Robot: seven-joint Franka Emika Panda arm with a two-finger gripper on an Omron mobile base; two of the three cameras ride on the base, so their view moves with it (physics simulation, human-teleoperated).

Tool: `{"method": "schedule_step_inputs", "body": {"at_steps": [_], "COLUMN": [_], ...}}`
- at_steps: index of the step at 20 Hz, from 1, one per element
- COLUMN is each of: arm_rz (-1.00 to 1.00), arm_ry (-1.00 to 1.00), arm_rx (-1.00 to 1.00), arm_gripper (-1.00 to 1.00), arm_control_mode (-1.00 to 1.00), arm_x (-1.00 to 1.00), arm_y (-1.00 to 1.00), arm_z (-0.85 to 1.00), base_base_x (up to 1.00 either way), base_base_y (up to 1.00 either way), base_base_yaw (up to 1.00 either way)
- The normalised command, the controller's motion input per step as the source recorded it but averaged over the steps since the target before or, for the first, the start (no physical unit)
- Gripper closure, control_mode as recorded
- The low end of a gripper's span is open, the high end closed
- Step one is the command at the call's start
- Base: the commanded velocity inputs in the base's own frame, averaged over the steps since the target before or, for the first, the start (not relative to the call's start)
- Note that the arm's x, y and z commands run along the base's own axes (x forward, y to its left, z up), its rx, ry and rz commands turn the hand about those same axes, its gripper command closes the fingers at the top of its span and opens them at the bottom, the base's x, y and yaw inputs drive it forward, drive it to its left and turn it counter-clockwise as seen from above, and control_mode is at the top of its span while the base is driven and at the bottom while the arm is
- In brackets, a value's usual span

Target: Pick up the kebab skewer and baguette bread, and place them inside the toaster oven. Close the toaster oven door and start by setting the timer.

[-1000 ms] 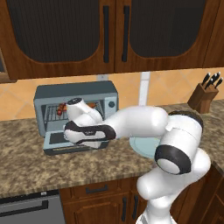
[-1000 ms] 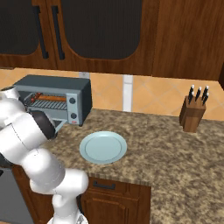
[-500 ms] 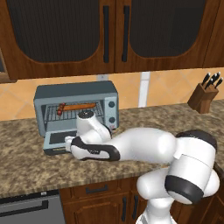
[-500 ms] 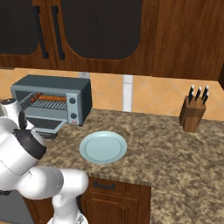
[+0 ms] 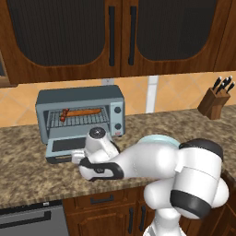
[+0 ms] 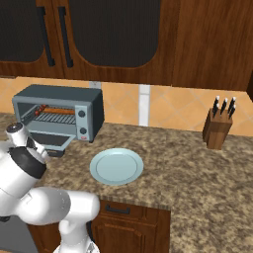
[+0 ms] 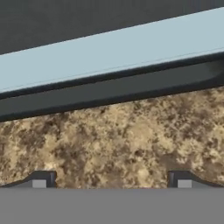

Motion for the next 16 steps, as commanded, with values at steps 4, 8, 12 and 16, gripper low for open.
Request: {"method": "schedule_step_inputs", "body": {"at_steps": [4,8,12,16], "arm_rz": [0.15,0.13,0.11,0.06], "arm_ry": [-0.10,-0.05,-0.01,-0.01], "arm_rx": [0.00,0.00,0.00,0.02], "arm_gripper": [-1.00,-1.00,-1.00,-1.00], "arm_control_mode": [-1.00,-1.00,-1.00,-1.00], "arm_x": [0.36,0.21,0.20,0.22], "arm_y": [0.06,0.15,0.08,0.03], "arm_z": [-0.15,-0.08,-0.01,-0.04], "base_base_x": [0.00,0.00,0.00,0.00], "base_base_y": [0.00,0.00,0.00,0.00], "base_base_yaw": [0.00,0.00,0.00,0.00]}}
